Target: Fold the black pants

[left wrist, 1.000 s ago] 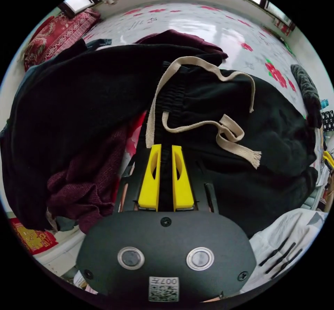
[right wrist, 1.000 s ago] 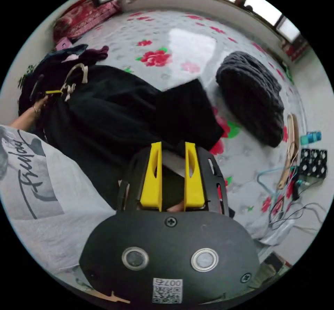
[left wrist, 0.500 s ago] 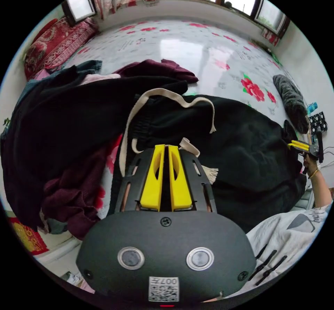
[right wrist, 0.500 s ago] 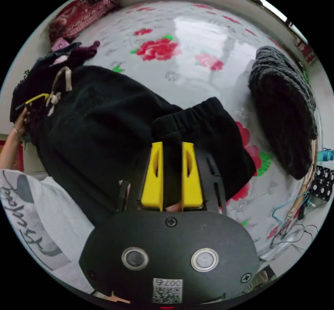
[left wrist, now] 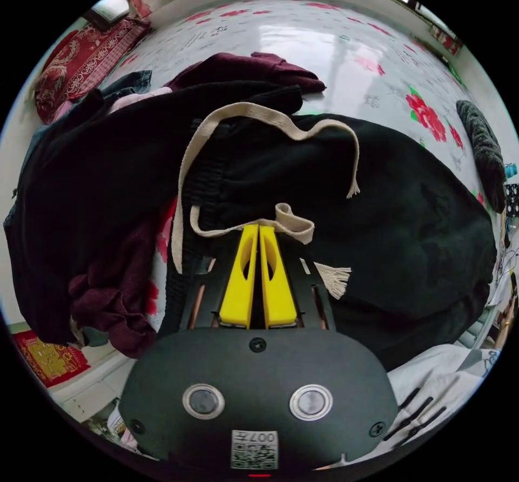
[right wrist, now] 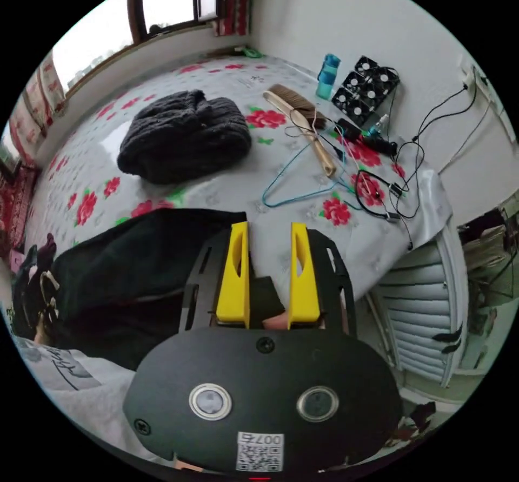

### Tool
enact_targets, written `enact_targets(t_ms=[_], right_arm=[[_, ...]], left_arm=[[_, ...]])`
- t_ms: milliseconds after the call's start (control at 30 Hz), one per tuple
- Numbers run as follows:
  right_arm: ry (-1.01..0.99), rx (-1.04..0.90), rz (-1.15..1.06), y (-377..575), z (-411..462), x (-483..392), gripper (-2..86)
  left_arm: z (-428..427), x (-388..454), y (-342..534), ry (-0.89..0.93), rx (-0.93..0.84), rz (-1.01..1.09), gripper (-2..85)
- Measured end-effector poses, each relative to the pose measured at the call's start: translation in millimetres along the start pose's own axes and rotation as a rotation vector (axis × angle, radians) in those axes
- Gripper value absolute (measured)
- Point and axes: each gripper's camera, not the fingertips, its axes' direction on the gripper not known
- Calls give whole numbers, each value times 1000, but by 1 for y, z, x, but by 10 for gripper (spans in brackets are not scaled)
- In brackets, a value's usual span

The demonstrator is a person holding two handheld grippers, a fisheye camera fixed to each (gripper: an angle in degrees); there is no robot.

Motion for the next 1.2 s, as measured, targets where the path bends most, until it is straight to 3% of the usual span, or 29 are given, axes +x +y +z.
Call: enact_targets(t_ms=[233, 467, 800, 933, 1067, 1200], right_arm=[[-248, -9, -209, -68, 61, -93, 77], [-197, -118, -306, -152, 149, -167, 92], [-191, -36, -314, -250, 172, -178, 110], [-202, -63, -326, -246, 155, -174, 106], [-224, -15, -335, -181, 94, -139, 104], [-192, -148, -269, -102, 60, -85, 107]], left_arm=[[-44, 11, -8, 66, 170, -14, -10], [5, 15, -47, 16, -11, -37, -10], [0, 5, -86, 4, 50, -80, -10], [-5, 1, -88, -4, 57, -78, -10], [-14, -10, -71, 39, 96, -98, -10], [-32, -17, -56, 64, 86, -118, -10]])
